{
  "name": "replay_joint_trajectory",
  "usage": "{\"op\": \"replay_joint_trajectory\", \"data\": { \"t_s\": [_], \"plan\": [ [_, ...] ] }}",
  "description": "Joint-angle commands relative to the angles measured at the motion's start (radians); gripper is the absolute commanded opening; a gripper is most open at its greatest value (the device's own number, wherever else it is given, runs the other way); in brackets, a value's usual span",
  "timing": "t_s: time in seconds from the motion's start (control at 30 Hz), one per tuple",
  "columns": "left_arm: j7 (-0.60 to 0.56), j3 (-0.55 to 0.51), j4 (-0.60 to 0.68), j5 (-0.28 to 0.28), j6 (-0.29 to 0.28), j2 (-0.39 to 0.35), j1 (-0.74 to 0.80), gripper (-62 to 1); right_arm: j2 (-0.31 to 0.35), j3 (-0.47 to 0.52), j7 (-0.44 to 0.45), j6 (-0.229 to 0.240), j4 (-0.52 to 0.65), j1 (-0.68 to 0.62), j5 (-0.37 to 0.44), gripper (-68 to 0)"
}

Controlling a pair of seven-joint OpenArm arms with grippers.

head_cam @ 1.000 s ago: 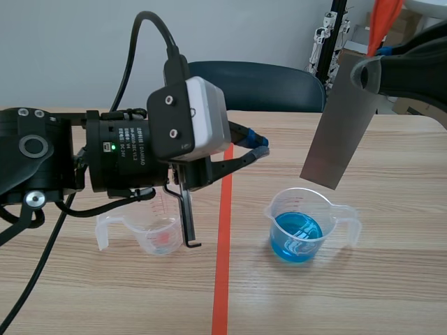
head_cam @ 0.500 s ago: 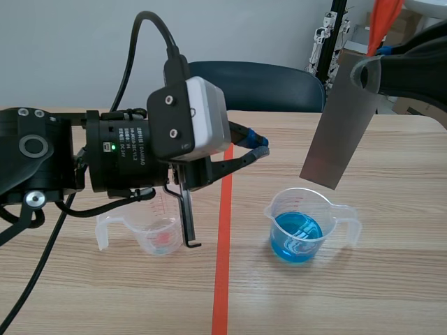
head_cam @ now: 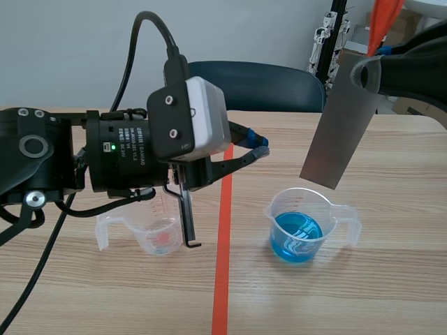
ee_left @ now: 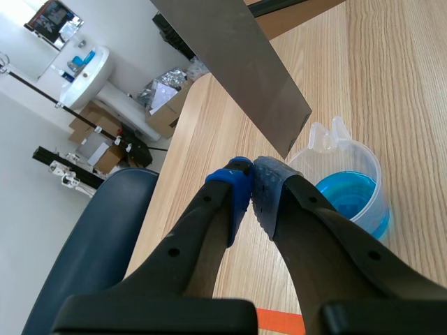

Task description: Do the redox reaction experiment. move the plate over the left beaker

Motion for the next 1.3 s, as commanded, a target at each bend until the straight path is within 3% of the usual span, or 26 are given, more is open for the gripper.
{"op": "replay_joint_trajectory", "data": {
  "t_s": [0.0, 0.7, 1.07, 1.27],
  "plan": [
    [-0.007, -0.002, 0.014, -0.014, 0.006, 0.005, -0.008, -56.9, -0.001, 0.029, 0.012, 0.000, 0.007, 0.018, 0.014, -67.1],
    [-0.018, -0.012, 0.014, -0.015, 0.018, -0.017, 0.015, -56.9, -0.031, 0.034, 0.012, -0.008, 0.007, 0.018, -0.026, -67.1],
    [-0.154, -0.183, 0.014, -0.033, 0.036, -0.067, 0.217, -56.9, -0.042, 0.040, 0.010, -0.008, 0.008, 0.021, -0.026, -67.1],
    [-0.190, -0.308, 0.014, -0.033, 0.036, -0.073, 0.362, -56.9, -0.089, 0.040, -0.060, -0.008, 0.008, 0.072, -0.026, -67.1]
  ]
}}
